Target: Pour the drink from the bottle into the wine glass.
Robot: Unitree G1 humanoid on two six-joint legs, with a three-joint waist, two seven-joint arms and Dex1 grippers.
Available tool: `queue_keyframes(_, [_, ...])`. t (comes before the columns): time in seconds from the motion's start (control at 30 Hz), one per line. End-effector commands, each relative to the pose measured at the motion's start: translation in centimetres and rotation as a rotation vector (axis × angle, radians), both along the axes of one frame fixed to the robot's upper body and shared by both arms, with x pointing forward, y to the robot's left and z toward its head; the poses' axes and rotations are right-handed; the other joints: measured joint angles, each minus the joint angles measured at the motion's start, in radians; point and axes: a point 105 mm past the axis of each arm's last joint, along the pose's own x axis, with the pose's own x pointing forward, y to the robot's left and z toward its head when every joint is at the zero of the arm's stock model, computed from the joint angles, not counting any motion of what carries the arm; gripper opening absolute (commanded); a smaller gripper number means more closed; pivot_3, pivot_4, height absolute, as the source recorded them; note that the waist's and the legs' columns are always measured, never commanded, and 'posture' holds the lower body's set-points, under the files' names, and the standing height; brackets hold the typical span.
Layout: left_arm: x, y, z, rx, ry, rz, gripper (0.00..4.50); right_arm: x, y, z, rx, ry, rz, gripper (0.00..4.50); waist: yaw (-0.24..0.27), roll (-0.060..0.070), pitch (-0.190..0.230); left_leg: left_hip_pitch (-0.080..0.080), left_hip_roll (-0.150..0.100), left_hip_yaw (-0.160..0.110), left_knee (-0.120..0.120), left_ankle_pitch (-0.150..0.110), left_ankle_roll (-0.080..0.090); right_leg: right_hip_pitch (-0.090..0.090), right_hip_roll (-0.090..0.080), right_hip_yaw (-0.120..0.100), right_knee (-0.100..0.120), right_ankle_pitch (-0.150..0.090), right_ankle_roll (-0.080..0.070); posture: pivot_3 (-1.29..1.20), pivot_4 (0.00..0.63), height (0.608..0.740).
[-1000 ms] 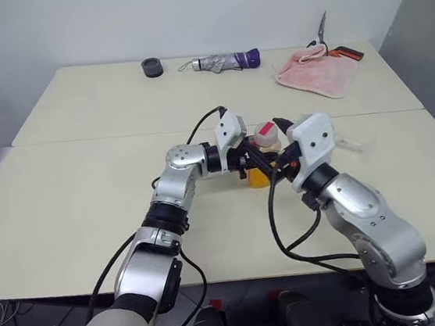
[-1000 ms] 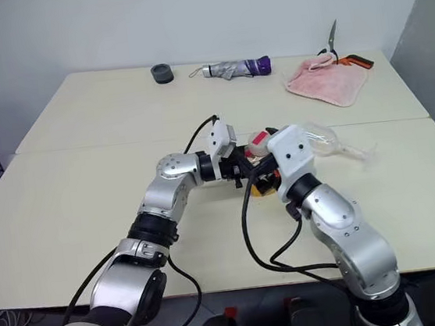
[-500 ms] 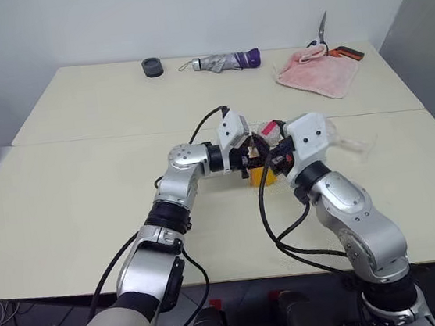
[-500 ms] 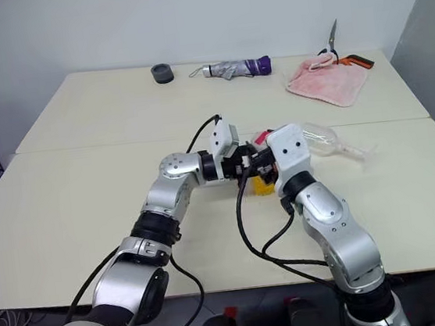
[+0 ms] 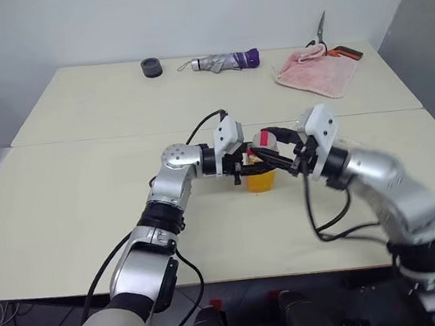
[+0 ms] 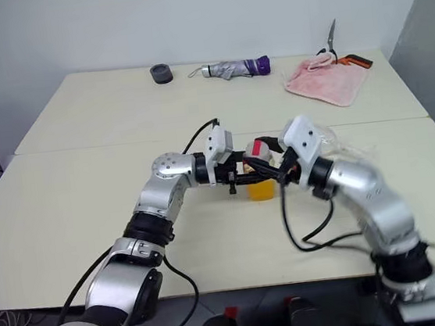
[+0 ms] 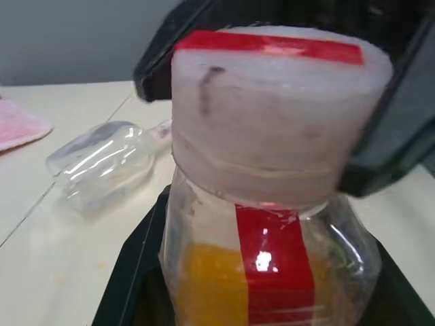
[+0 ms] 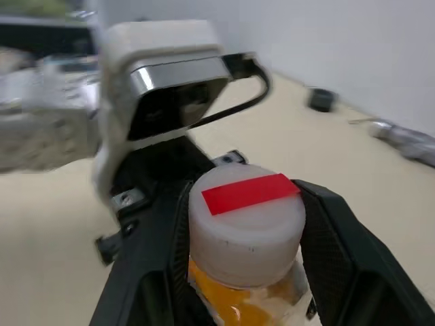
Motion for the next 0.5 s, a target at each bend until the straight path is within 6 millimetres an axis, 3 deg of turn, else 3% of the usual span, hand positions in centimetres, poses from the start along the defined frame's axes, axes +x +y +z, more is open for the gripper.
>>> queue_keyframes(0.03, [0.3, 0.5, 3.0, -0.046, -0.053, -0.005, 1.81, -0.4, 0.6, -0.1, -0.040, 0.075, 0.182, 1.89, -0.003, 0.000, 0.000, 0.000, 0.001, 0.000, 0.000, 0.000, 0.000, 0.000, 0.001, 0.000, 0.000, 0.000, 0.000, 0.00, 0.150, 0.740])
queue_keyframes(0.07, [0.2, 0.6, 3.0, -0.046, -0.055, -0.010, 1.81, 0.3, 0.2, 0.4, -0.037, 0.073, 0.169, 1.89, -0.004, 0.000, 0.000, 0.000, 0.001, 0.000, 0.000, 0.000, 0.000, 0.000, 0.001, 0.000, 0.000, 0.000, 0.000, 0.00, 0.150, 0.740])
queue_keyframes(0.13, [0.2, 0.7, 3.1, -0.052, -0.055, -0.002, 1.81, 1.4, -0.4, 1.4, -0.009, 0.008, 0.099, 2.65, -0.004, 0.000, 0.000, 0.000, 0.001, 0.000, -0.001, 0.000, 0.000, 0.000, 0.001, 0.000, 0.000, 0.000, -0.001, 0.00, 0.150, 0.740])
queue_keyframes(0.3, [0.1, 0.7, 2.9, -0.070, -0.046, 0.015, 1.80, -0.6, -0.8, 1.9, 0.066, -0.039, 0.055, 4.34, 0.004, 0.000, 0.000, -0.002, 0.000, 0.000, 0.000, 0.000, 0.000, -0.001, -0.002, 0.000, 0.000, 0.000, -0.001, 0.00, 0.150, 0.740])
queue_keyframes(0.5, [0.2, 0.6, 2.9, -0.078, -0.040, 0.024, 1.80, -2.9, 0.0, 2.3, 0.122, -0.132, -0.084, 4.50, 0.004, 0.000, 0.001, -0.002, -0.001, 0.000, 0.000, 0.000, 0.000, -0.001, -0.003, 0.001, 0.000, 0.000, 0.000, 0.00, 0.150, 0.740])
